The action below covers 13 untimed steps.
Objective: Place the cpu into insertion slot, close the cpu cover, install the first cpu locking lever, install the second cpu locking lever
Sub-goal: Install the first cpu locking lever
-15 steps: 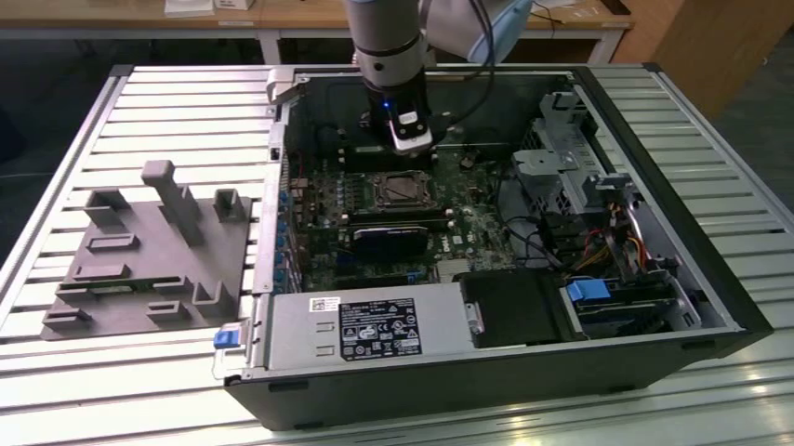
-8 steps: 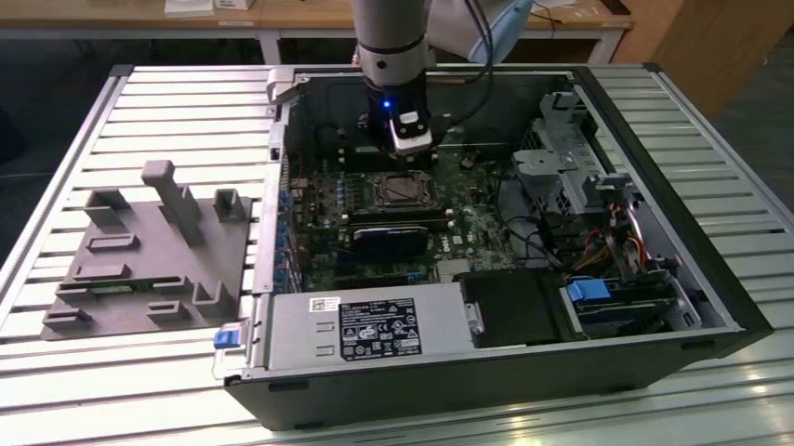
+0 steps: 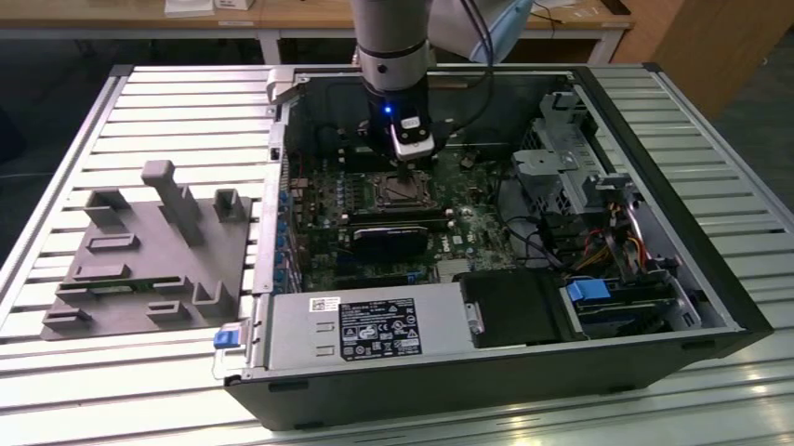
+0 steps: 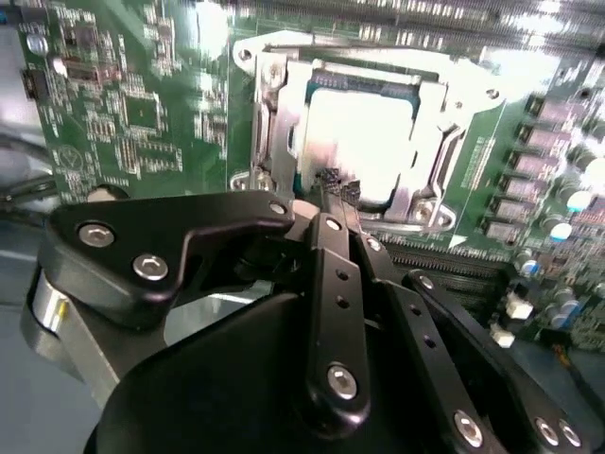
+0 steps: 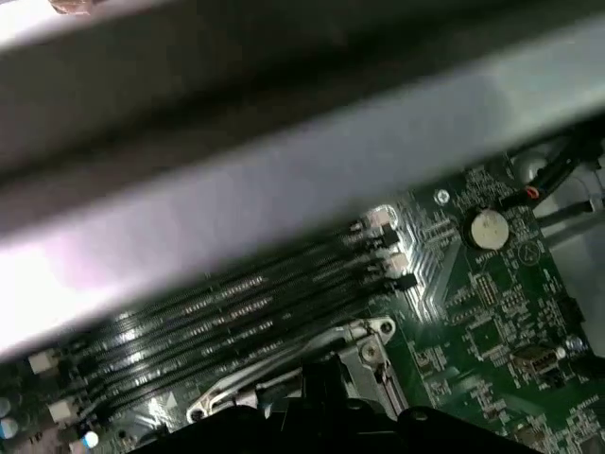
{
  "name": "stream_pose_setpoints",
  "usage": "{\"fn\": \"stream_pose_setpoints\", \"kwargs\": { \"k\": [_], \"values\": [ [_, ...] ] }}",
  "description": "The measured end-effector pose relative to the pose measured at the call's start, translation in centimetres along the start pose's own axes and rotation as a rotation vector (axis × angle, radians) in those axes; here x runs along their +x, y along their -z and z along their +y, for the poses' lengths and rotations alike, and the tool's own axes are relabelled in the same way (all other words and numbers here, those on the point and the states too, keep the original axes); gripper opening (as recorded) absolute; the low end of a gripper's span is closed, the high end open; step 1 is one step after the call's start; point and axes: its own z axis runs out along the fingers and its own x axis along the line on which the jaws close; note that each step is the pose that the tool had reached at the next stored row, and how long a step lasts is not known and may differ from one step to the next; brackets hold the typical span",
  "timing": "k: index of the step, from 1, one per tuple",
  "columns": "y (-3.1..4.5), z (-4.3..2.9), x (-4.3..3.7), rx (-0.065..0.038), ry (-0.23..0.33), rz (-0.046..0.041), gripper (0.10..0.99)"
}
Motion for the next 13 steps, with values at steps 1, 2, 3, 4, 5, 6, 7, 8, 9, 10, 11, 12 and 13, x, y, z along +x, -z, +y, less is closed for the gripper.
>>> {"fn": "stream_pose_setpoints", "kwargs": {
  "k": [1,2,3,4,5,6,7,8,9,10,11,12,13],
  "values": [
    [0.01,-0.21,-0.10,0.002,0.000,-0.0009,0.102],
    [0.02,-0.42,-0.19,0.004,0.001,-0.0018,0.102],
    [0.02,-0.64,-0.29,0.007,0.001,-0.0027,0.102],
    [0.03,-0.86,-0.38,0.009,0.001,-0.0037,0.102],
    [0.03,-1.07,-0.48,0.011,0.002,-0.0046,0.102],
    [0.04,-1.27,-0.57,0.013,0.002,-0.0054,0.102],
    [0.04,-1.43,-0.64,0.015,0.002,-0.0064,0.102],
    [0.04,-1.56,-0.70,0.018,0.003,-0.0072,0.102],
    [0.03,-1.61,-0.72,0.021,0.003,-0.0071,0.102],
    [0.03,-1.62,-0.73,0.025,0.003,-0.0048,0.102],
    [0.03,-1.62,-0.73,0.028,0.004,-0.0015,0.102],
    [0.02,-1.62,-0.72,0.031,0.004,0.0022,0.102],
    [0.03,-1.63,-0.72,0.032,0.004,0.0037,0.102]
  ]
}}
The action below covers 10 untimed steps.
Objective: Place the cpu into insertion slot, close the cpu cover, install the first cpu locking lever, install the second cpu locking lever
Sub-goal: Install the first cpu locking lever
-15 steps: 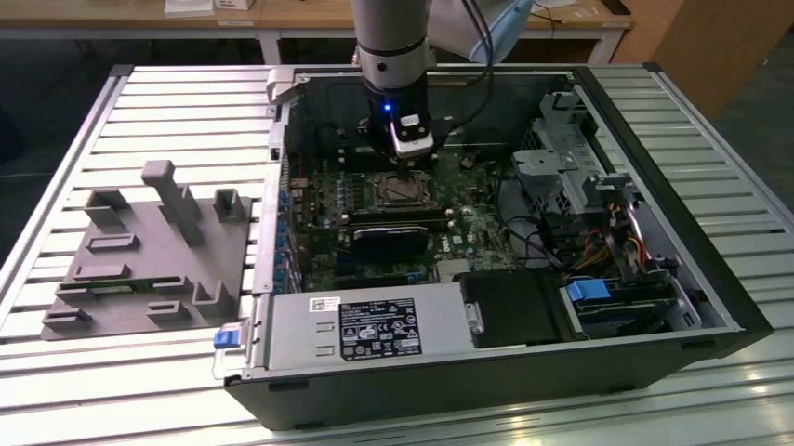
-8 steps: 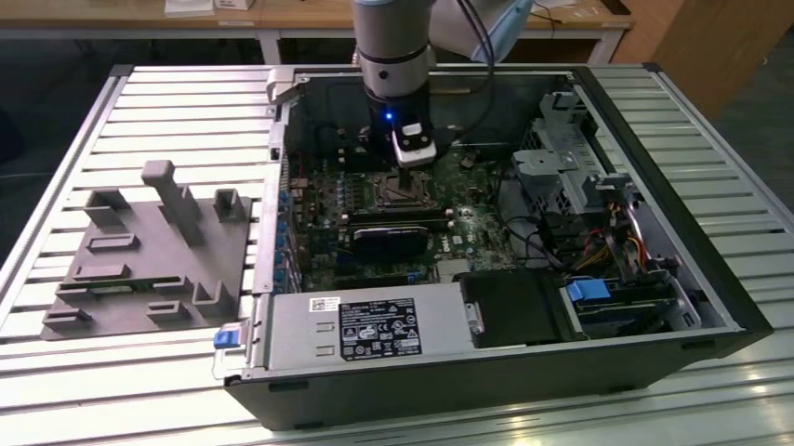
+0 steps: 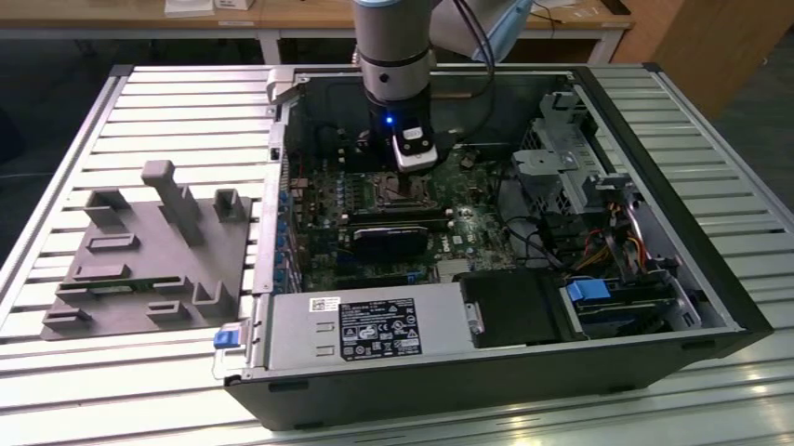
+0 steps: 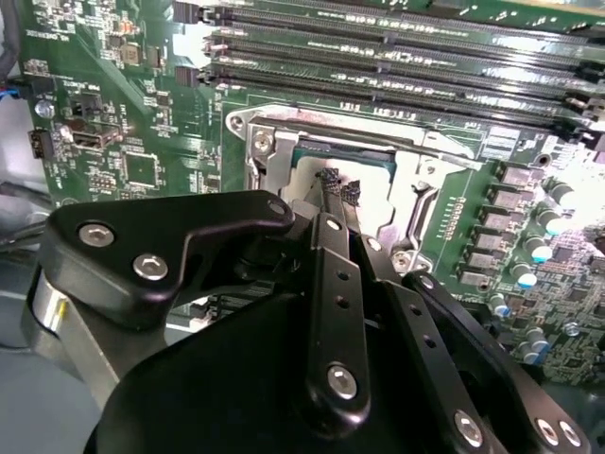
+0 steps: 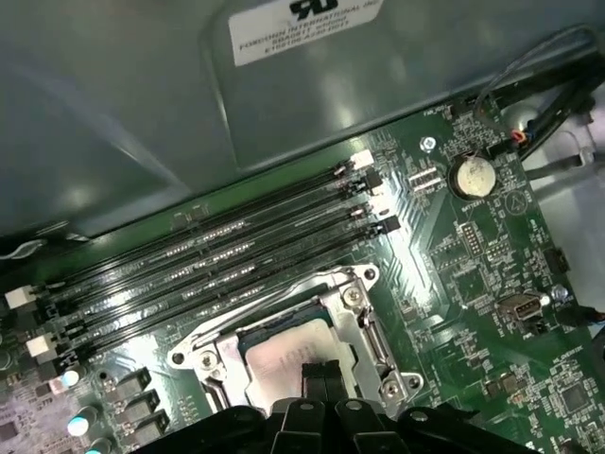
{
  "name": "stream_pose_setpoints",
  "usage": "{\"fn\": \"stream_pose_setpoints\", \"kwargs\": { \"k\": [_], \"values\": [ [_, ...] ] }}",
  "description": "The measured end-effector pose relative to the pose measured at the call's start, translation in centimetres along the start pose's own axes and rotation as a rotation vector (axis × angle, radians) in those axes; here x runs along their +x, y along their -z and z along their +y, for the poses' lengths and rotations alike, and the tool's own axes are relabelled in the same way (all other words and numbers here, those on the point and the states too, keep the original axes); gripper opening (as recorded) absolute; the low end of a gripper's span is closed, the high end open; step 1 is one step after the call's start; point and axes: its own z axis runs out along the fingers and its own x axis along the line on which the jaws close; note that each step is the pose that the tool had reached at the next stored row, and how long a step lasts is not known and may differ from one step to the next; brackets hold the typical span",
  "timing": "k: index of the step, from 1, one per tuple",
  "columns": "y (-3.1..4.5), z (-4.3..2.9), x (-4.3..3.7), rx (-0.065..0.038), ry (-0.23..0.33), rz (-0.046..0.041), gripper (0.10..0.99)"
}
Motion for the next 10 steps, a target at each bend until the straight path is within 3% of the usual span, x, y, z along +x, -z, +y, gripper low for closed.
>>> {"fn": "stream_pose_setpoints", "kwargs": {
  "k": [6,10],
  "values": [
    [0.01,0.01,-0.01,0.000,0.001,0.0004,0.102],
    [0.62,0.04,-0.07,0.001,0.003,0.0003,0.102]
  ]
}}
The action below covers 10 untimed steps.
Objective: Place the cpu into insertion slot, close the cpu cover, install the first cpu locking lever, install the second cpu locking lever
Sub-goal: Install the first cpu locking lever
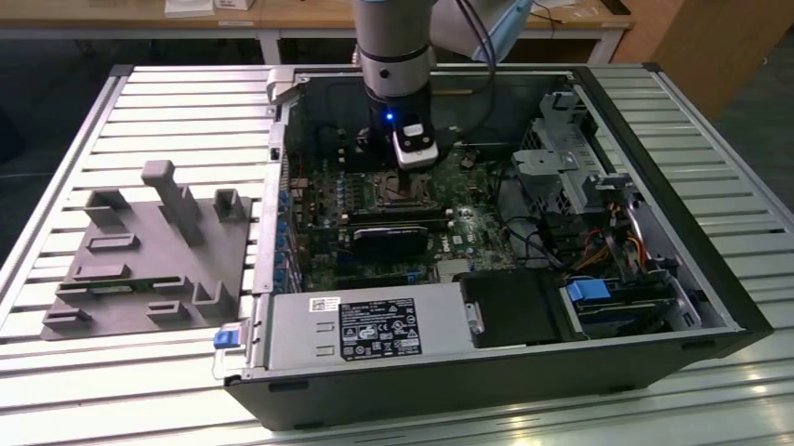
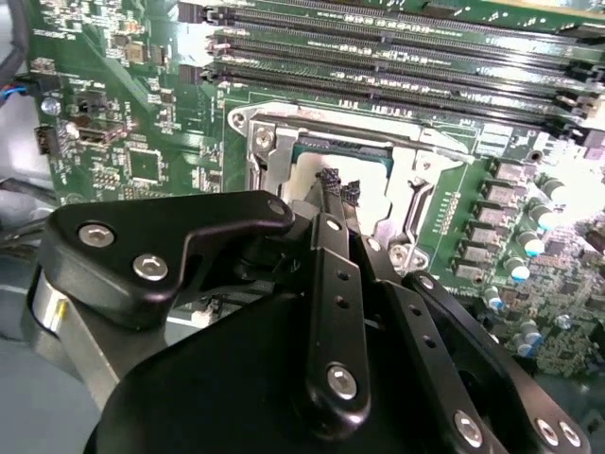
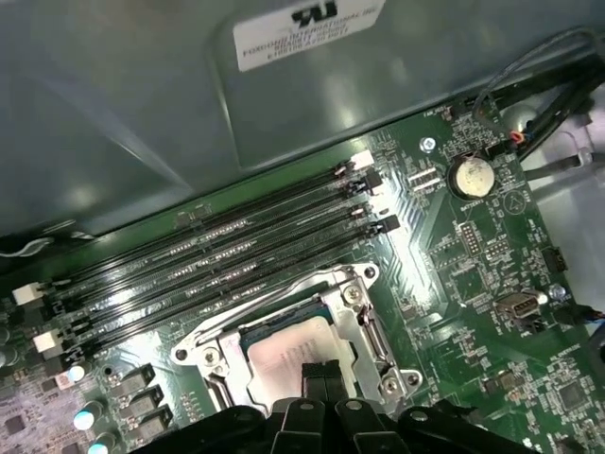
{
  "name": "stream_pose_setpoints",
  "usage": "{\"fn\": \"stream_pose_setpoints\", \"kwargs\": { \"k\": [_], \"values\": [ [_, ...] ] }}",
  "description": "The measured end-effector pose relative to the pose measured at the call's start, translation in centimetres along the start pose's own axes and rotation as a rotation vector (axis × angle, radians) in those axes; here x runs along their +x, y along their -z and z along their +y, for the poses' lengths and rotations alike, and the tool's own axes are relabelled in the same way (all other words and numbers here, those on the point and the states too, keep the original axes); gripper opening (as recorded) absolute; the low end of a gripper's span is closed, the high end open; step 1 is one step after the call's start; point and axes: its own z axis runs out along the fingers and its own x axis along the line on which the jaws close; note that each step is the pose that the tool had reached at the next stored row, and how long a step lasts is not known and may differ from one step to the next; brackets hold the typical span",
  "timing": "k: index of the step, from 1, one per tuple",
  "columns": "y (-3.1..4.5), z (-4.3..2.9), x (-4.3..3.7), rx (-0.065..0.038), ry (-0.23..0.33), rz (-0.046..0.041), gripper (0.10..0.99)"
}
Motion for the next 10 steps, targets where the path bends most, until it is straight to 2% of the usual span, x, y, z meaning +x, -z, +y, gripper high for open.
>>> {"fn": "stream_pose_setpoints", "kwargs": {
  "k": [7,10],
  "values": [
    [1.73,0.10,-0.21,0.000,0.001,0.0001,0.102],
    [2.02,0.12,-0.24,0.000,0.001,0.0001,0.102]
  ]
}}
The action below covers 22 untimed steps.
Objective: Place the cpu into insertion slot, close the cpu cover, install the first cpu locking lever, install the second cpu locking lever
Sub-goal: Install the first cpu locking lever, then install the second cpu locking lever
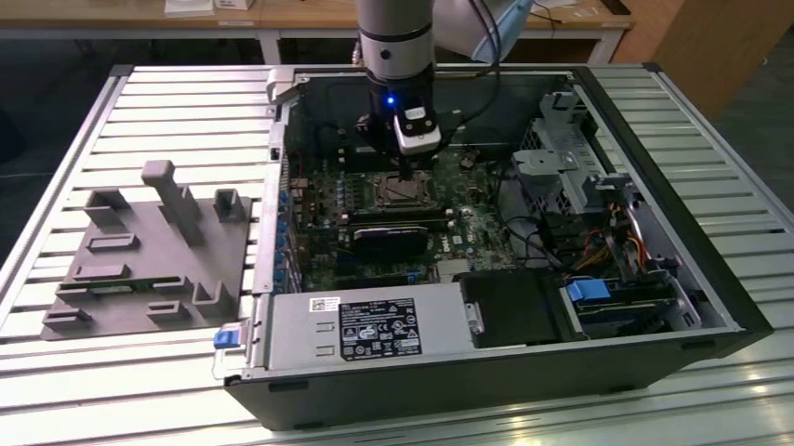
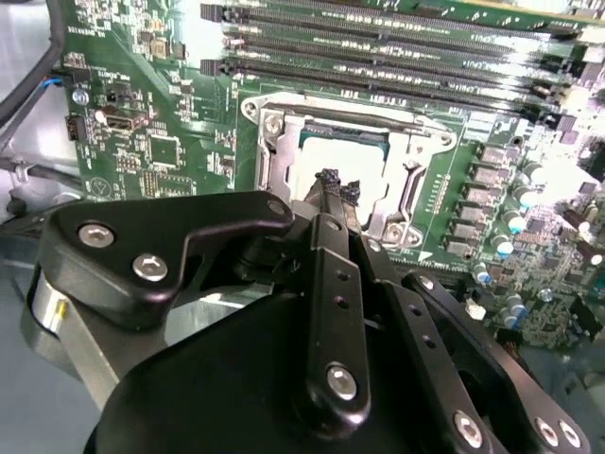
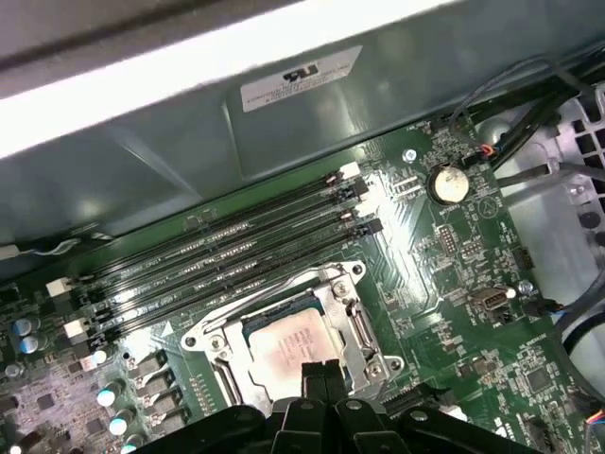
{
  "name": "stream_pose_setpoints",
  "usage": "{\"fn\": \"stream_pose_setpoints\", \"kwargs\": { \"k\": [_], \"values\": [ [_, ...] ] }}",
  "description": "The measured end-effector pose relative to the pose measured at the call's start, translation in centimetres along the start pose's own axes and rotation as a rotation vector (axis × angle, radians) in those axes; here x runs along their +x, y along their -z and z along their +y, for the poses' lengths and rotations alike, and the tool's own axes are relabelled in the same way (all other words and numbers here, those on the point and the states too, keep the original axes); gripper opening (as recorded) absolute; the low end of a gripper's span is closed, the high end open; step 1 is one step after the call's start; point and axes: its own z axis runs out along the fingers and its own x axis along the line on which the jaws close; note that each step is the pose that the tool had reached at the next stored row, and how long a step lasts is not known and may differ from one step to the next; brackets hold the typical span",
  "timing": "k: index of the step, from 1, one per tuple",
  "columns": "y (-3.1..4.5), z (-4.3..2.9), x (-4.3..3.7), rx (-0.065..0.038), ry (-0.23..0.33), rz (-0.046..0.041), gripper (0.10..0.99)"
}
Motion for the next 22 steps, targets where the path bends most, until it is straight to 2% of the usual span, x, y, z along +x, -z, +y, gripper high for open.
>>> {"fn": "stream_pose_setpoints", "kwargs": {
  "k": [4,7,8,12,22],
  "values": [
    [0.01,-0.01,0.00,0.000,0.000,0.0010,0.102],
    [0.00,-0.02,-0.03,0.006,-0.001,0.0233,0.102],
    [0.00,-0.03,-0.04,0.008,-0.001,0.0277,0.102],
    [0.00,-0.03,-0.04,0.009,-0.001,0.0316,0.102],
    [-0.02,-0.08,-0.07,0.010,-0.001,0.0330,0.102]
  ]
}}
